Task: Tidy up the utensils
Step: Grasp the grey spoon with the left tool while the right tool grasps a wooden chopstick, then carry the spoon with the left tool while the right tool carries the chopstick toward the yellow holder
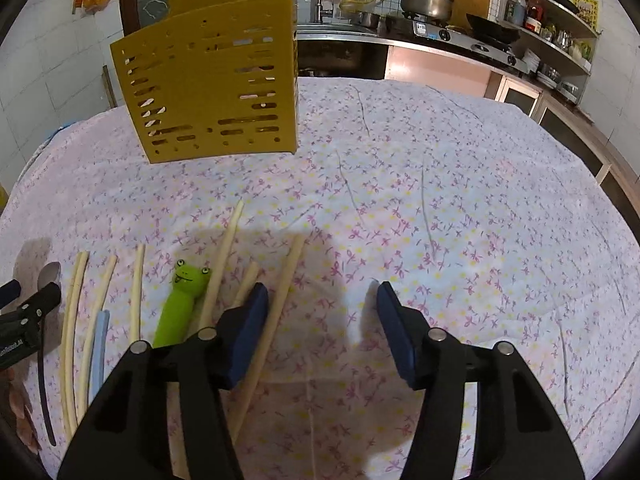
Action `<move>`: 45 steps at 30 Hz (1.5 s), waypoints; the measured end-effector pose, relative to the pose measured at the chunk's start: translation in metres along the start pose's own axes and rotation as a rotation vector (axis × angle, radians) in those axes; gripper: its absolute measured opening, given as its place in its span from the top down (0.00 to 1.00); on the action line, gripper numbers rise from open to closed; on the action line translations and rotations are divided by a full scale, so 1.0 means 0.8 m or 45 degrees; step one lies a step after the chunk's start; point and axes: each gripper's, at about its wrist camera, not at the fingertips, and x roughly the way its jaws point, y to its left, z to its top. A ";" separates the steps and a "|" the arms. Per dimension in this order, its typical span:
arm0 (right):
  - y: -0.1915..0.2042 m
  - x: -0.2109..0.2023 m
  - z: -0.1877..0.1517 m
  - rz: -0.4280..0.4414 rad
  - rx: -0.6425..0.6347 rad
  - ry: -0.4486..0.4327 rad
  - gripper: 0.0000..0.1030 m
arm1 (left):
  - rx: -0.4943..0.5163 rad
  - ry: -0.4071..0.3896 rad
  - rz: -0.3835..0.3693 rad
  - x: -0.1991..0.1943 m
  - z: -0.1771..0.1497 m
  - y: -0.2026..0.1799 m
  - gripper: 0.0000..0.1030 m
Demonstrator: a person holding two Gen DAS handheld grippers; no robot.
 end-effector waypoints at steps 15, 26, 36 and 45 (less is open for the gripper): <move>0.003 0.006 0.010 -0.007 0.035 0.034 0.56 | -0.024 0.072 0.034 0.005 0.012 -0.005 0.05; 0.005 0.013 0.019 0.006 0.076 0.026 0.86 | 0.049 0.079 -0.041 -0.007 0.013 -0.024 0.48; -0.005 -0.005 0.029 0.069 0.114 -0.060 0.94 | 0.048 0.031 -0.085 -0.013 0.017 -0.028 0.66; -0.022 -0.076 0.030 0.159 0.154 -0.300 0.94 | 0.095 -0.276 -0.079 -0.093 0.019 -0.034 0.66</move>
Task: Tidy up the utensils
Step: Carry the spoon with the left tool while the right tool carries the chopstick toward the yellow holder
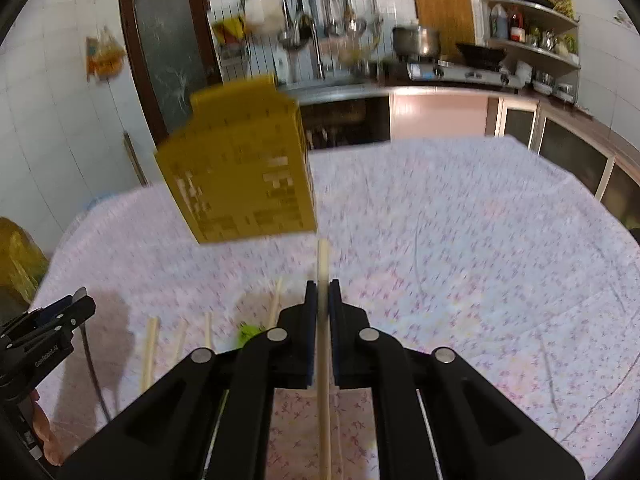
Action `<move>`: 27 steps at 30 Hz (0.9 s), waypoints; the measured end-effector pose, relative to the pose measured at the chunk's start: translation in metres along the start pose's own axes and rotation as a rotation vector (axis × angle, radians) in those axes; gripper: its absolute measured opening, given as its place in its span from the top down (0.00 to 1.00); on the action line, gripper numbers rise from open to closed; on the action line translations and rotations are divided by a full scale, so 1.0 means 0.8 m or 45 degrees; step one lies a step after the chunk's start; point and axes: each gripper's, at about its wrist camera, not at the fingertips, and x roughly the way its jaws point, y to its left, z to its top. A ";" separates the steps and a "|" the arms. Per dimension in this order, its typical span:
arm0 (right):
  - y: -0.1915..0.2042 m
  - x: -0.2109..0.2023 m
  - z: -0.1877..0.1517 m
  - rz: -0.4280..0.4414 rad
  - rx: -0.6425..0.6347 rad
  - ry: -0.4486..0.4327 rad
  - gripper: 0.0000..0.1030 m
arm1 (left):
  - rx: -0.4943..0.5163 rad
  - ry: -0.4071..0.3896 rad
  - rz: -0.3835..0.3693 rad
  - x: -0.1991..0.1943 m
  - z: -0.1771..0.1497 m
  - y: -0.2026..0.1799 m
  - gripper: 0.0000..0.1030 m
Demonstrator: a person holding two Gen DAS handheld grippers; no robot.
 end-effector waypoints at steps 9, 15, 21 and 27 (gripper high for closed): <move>-0.010 -0.063 0.013 0.077 0.013 -0.259 0.94 | 0.130 -0.217 0.032 -0.060 0.002 -0.022 0.66; -0.005 -0.081 0.004 0.061 -0.051 -0.340 0.94 | 0.107 -0.275 0.011 -0.075 -0.008 -0.019 0.66; 0.005 -0.109 -0.002 0.045 -0.114 -0.448 0.94 | 0.072 -0.312 -0.006 -0.089 -0.008 -0.010 0.66; 0.013 -0.132 0.041 0.080 -0.117 -0.571 0.94 | 0.057 -0.387 -0.046 -0.112 0.031 -0.008 0.66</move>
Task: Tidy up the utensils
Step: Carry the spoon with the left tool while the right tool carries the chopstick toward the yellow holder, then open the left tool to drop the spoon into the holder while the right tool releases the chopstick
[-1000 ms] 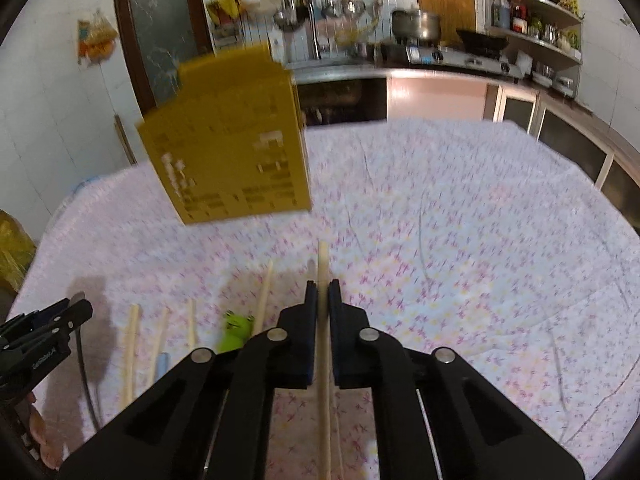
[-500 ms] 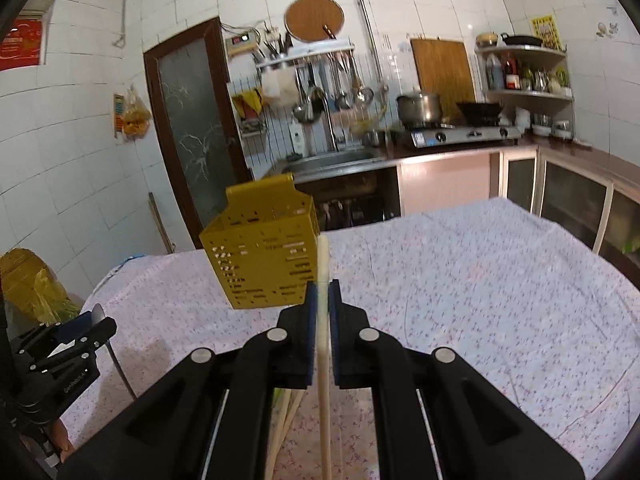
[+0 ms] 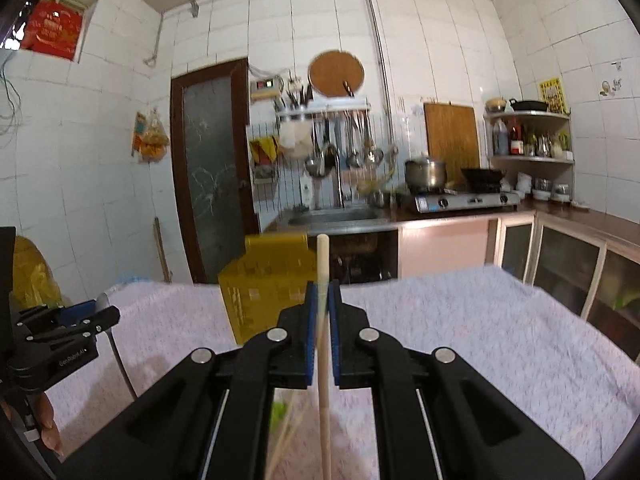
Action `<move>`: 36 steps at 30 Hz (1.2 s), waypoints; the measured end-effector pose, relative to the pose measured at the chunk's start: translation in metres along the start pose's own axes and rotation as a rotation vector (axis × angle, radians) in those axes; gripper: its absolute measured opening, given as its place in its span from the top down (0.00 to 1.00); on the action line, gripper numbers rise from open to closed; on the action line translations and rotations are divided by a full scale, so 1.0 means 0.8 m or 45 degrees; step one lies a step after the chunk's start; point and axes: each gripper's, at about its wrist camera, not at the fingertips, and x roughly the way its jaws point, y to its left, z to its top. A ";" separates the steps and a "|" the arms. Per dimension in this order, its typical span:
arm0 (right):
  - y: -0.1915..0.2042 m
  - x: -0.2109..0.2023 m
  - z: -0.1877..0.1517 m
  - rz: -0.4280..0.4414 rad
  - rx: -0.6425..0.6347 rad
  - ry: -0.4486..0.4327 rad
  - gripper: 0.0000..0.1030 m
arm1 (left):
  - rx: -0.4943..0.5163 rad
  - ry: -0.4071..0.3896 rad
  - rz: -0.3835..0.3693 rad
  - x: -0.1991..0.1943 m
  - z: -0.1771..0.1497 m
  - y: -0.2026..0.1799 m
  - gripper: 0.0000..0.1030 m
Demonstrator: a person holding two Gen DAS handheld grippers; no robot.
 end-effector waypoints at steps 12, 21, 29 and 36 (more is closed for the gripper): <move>0.015 0.118 0.150 0.032 0.016 -0.261 0.94 | -0.043 -0.259 0.020 0.083 0.194 -0.033 0.66; 0.014 0.228 0.133 0.084 0.123 -0.233 0.94 | -0.089 -0.207 0.017 0.205 0.200 -0.057 0.66; 0.012 0.269 0.066 0.080 0.052 -0.037 0.94 | -0.068 -0.053 0.040 0.268 0.146 -0.061 0.65; -0.007 0.221 0.072 -0.007 0.044 0.053 0.30 | -0.076 -0.098 0.075 0.195 0.148 -0.037 0.13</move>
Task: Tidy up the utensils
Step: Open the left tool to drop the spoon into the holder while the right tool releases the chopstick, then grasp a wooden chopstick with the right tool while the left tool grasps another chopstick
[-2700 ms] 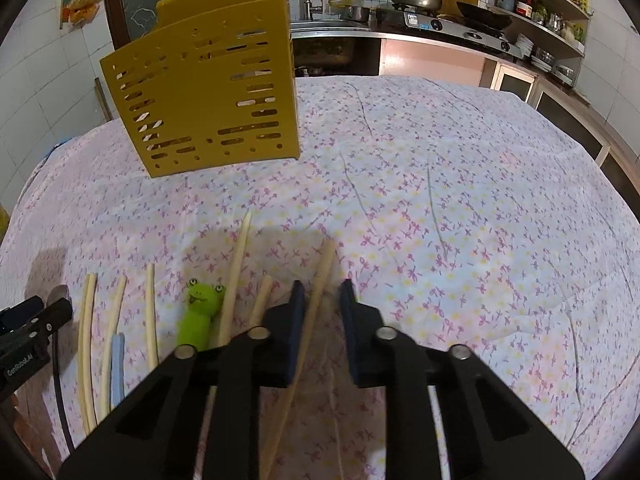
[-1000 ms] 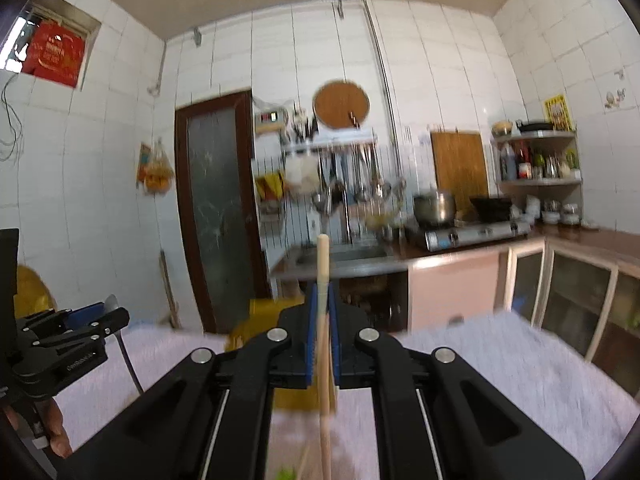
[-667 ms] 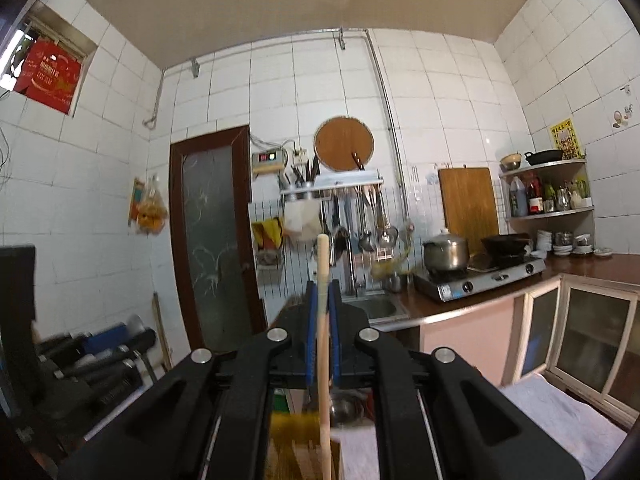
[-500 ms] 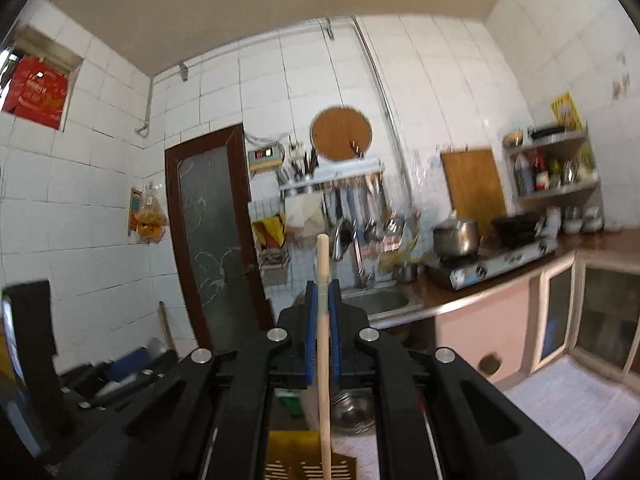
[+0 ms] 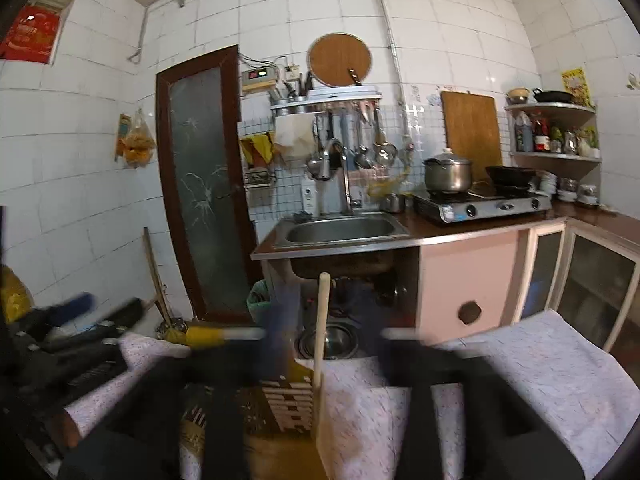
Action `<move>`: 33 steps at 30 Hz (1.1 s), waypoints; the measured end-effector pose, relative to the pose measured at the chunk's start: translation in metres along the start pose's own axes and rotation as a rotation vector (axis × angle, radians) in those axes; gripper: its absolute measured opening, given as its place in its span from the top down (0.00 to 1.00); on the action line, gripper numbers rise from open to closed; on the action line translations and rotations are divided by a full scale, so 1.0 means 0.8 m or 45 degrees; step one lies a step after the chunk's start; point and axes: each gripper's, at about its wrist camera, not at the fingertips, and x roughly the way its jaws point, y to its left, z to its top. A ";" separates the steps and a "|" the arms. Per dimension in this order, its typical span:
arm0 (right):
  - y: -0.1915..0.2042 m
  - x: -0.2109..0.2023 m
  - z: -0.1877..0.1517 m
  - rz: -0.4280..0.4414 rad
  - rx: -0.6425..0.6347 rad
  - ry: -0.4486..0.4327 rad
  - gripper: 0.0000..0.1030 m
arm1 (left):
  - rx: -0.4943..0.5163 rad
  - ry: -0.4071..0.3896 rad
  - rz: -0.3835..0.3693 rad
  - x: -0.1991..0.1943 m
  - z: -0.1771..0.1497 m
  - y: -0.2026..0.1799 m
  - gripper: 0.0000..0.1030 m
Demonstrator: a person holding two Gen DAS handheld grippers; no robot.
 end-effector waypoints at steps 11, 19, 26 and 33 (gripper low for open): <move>-0.020 -0.089 -0.079 -0.103 -0.060 0.353 0.29 | -0.071 0.300 0.024 -0.077 -0.094 0.075 0.05; -0.030 -0.076 -0.182 -0.128 0.007 0.603 0.29 | -0.096 0.560 0.039 -0.067 -0.207 0.081 0.05; -0.030 -0.053 -0.226 -0.129 0.005 0.743 0.29 | -0.047 0.637 0.054 -0.052 -0.247 0.076 0.05; -0.018 -0.061 -0.233 -0.105 -0.003 0.753 0.29 | -0.049 0.705 0.048 -0.041 -0.260 0.075 0.05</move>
